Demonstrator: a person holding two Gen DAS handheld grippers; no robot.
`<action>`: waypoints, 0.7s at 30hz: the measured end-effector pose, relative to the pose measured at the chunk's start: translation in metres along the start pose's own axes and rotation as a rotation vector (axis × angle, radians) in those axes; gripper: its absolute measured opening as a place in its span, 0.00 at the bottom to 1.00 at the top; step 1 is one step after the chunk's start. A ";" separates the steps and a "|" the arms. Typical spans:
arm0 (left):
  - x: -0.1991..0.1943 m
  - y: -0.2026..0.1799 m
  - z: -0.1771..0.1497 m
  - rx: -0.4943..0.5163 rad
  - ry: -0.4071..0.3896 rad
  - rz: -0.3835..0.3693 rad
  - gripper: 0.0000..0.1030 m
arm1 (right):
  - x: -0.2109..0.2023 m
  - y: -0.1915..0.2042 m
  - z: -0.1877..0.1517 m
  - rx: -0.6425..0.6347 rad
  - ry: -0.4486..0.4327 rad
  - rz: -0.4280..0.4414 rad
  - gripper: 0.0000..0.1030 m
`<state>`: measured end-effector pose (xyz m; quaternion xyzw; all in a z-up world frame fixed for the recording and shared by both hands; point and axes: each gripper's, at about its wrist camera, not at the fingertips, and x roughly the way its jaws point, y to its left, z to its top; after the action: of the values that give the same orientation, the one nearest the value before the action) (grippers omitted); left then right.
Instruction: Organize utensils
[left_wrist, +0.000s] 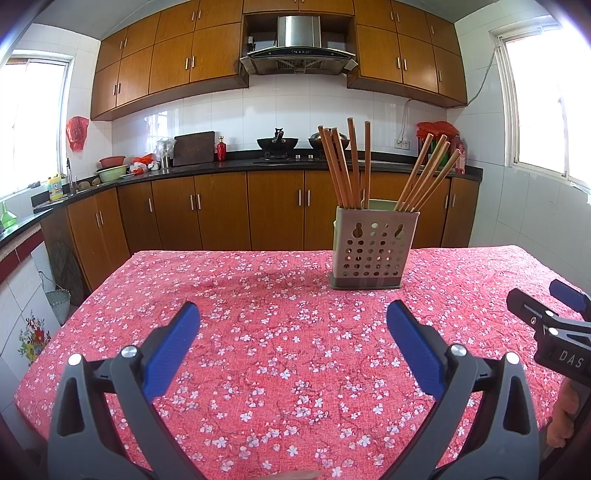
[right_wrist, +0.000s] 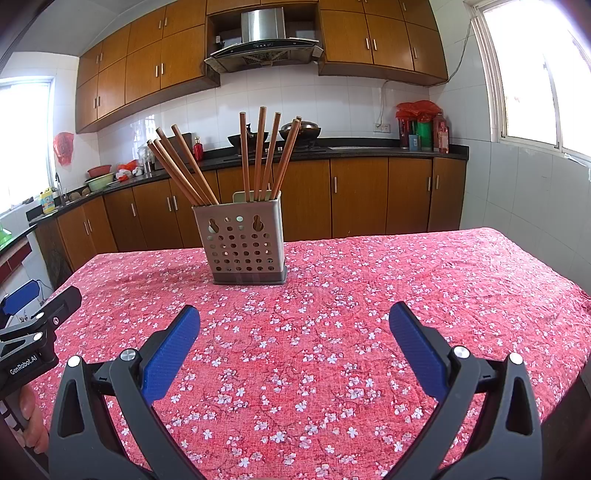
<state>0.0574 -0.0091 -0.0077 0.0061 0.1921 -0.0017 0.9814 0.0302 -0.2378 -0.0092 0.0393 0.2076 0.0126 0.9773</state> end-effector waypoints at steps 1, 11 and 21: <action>0.000 0.000 0.000 -0.001 0.001 0.000 0.96 | 0.000 0.000 0.000 0.000 0.000 0.000 0.98; 0.001 -0.003 -0.001 -0.005 0.004 0.005 0.96 | 0.000 0.000 0.000 -0.001 0.000 0.000 0.98; 0.003 -0.006 -0.003 -0.003 0.006 0.011 0.96 | 0.001 0.001 0.000 0.002 0.001 -0.001 0.98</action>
<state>0.0587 -0.0151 -0.0118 0.0057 0.1951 0.0041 0.9808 0.0307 -0.2369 -0.0092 0.0401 0.2082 0.0121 0.9772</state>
